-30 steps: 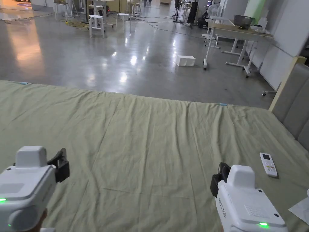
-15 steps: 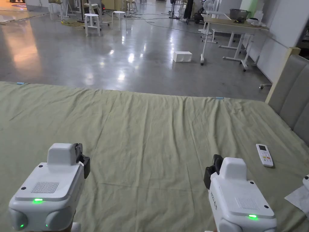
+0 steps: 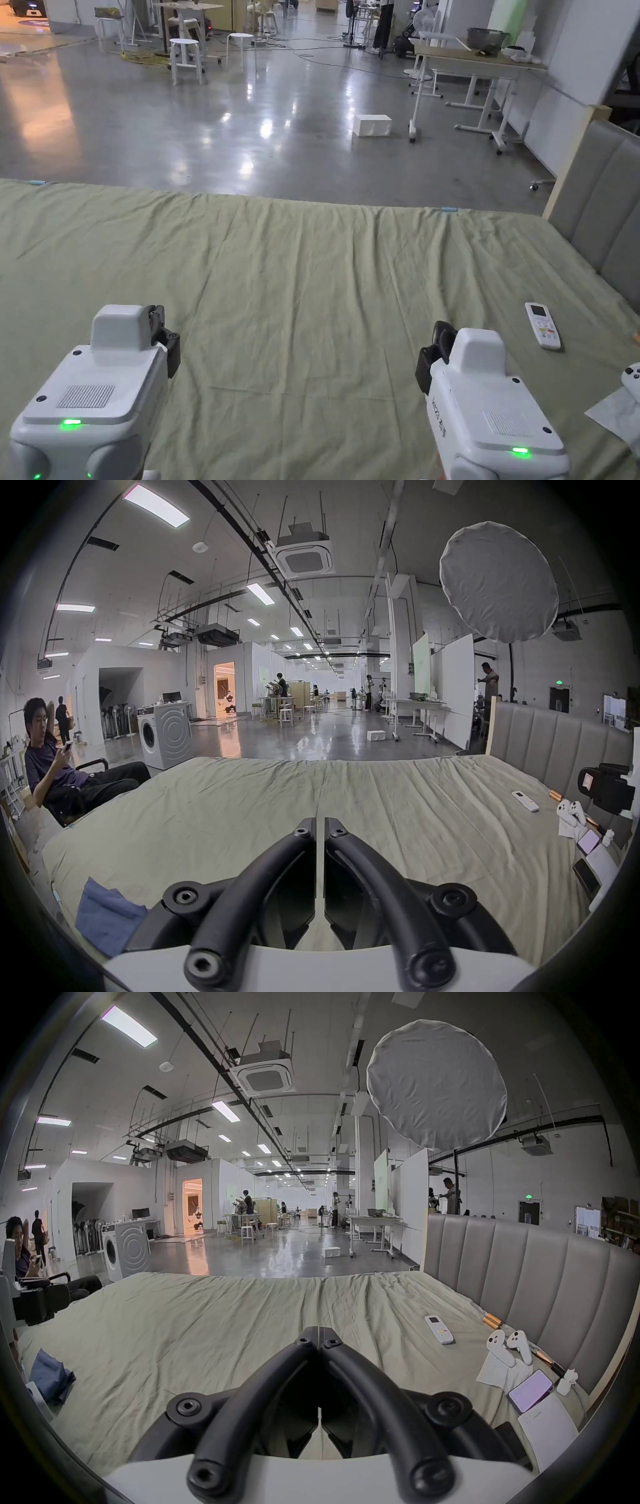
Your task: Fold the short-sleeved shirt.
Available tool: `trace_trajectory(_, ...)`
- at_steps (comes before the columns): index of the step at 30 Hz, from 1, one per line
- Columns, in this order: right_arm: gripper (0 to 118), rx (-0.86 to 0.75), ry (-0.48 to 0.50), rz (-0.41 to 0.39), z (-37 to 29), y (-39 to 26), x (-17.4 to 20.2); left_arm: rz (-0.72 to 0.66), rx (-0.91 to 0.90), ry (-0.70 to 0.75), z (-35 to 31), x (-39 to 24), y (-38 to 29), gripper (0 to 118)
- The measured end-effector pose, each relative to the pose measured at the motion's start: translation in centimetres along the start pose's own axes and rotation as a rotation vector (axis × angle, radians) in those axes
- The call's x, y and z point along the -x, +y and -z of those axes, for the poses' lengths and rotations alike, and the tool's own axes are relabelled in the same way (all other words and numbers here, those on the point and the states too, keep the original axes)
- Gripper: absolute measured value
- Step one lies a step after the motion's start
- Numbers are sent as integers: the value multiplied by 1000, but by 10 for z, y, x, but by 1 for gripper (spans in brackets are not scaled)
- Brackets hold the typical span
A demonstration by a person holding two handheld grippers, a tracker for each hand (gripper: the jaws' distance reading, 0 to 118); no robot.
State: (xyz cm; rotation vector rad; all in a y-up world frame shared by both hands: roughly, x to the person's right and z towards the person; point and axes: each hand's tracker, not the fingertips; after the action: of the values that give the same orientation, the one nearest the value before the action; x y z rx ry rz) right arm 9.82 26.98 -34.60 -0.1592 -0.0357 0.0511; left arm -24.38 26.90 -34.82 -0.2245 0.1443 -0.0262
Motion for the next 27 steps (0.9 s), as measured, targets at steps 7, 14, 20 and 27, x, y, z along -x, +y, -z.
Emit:
trace_trajectory(7, 0, 5, 9, -13, -1, -1, 1, 8, 7, -8, -1, 0, 0, 4)
trace_trajectory(14, 0, 11, 14, -32, 1, -3, 3, 19, 14, -10, 1, -3, -1, 4)
trace_trajectory(20, 40, 7, -4, -36, 3, -3, 2, 33, 8, -20, 3, -3, -2, 27)
trace_trajectory(27, 93, 2, -14, -22, 6, -5, 3, 25, -29, 16, 1, -1, 0, 76)
